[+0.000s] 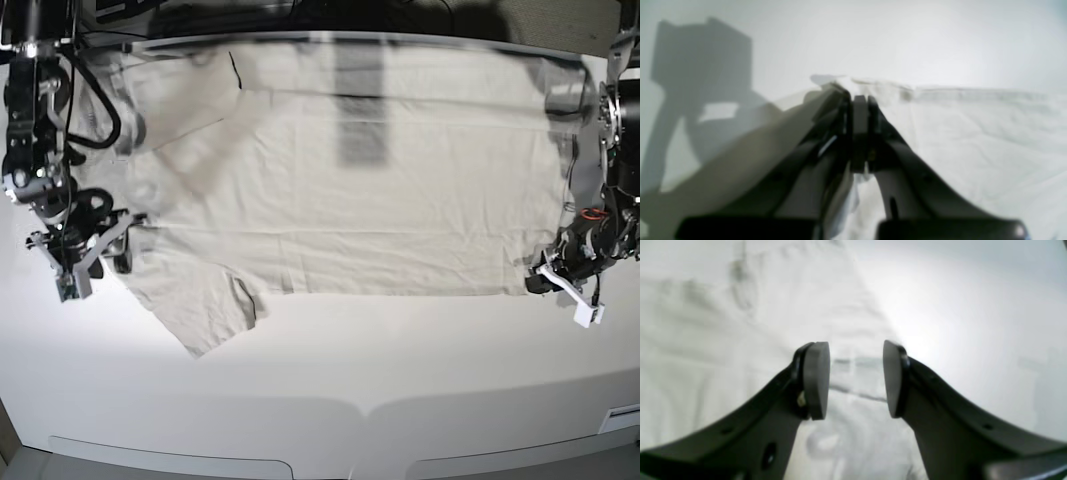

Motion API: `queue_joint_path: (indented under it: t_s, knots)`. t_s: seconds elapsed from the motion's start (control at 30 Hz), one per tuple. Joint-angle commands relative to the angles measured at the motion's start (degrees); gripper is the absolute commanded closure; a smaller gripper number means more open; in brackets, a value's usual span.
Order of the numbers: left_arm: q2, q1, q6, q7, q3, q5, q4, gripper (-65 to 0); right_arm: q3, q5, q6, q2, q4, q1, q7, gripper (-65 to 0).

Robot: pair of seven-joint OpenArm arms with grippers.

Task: Fold the T-shirt properly
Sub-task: 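Grasp the hem corners with the left and right grippers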

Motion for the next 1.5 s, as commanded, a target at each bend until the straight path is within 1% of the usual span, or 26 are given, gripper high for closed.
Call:
queue_joint_path:
  t_s: [0.0,0.07,0.13,0.2,0.33,0.43,0.57,0.7,0.77,0.83,0.9,0.97,1.03,1.17,1.27,1.47]
  knots:
    - [-0.3,-0.4,0.1,3.7,0.2,0.9,0.0,0.0,0.4,1.7,-0.3,1.2,-1.6,3.1,0.5,-26.3]
    - [-0.2,0.2,0.1,3.8,0.2,-0.4,0.0,0.0,0.4,4.3,0.9,1.2,-7.5,7.8,-1.6,-26.3]
    - [0.0,0.8,0.1,3.6,0.2,-0.4,0.0,0.0,0.2,6.2,4.2,1.2,-13.3,12.4,-3.5,-26.3]
    - [0.1,1.4,0.1,3.1,0.2,-0.4,0.0,0.0,-1.6,6.9,6.8,1.4,-18.8,17.2,-4.8,-26.3]
    - [0.4,1.7,0.1,2.9,0.2,-0.2,0.0,0.0,-9.4,6.6,8.6,1.4,-28.5,26.9,-7.4,-26.3]
    - [0.5,1.7,0.1,2.9,0.2,-0.2,0.0,0.0,-16.2,6.2,11.9,1.4,-35.0,33.8,-10.3,-26.3]
    - [0.5,2.4,0.1,2.9,0.2,-0.2,0.0,0.0,-24.1,6.0,12.2,1.3,-45.5,41.7,-10.5,-26.3]
    - [0.5,3.7,0.1,1.9,0.2,-0.2,0.0,0.0,-29.1,5.9,14.6,1.0,-55.2,47.5,-10.4,-26.3]
    - [0.5,4.2,0.1,0.6,0.2,-0.3,0.0,0.0,-30.7,5.0,14.7,0.7,-58.6,49.2,-9.2,-26.3]
    - [0.5,4.2,0.1,0.3,0.2,-0.2,0.0,0.0,-31.6,1.8,14.7,0.1,-61.2,50.0,-6.4,-26.3]
    - [0.5,4.2,0.1,0.3,0.2,-0.2,0.0,0.0,-31.8,-1.1,14.7,-1.0,-63.5,50.0,-4.3,-26.3]
    - [0.5,4.2,0.1,0.0,0.2,-0.2,0.0,0.0,-31.8,-2.8,14.7,-2.4,-66.0,49.9,-3.1,-26.3]
    - [0.5,4.2,0.1,-0.3,0.2,-0.2,0.0,0.0,-31.8,-4.2,14.7,-3.7,-68.7,50.0,-0.7,-26.3]
    - [0.4,4.2,0.1,-0.3,0.2,-0.2,0.0,0.0,-31.8,-8.1,14.7,-5.7,-72.4,50.0,2.6,-26.3]
    - [0.5,4.2,0.1,-0.3,0.2,-0.2,0.0,0.0,-31.8,-9.8,14.7,-6.3,-72.6,50.3,2.4,-26.3]
    - [0.5,4.2,0.1,-0.3,0.2,-0.2,0.0,0.0,-31.8,-8.9,14.7,-6.1,-72.6,53.8,0.1,-26.3]
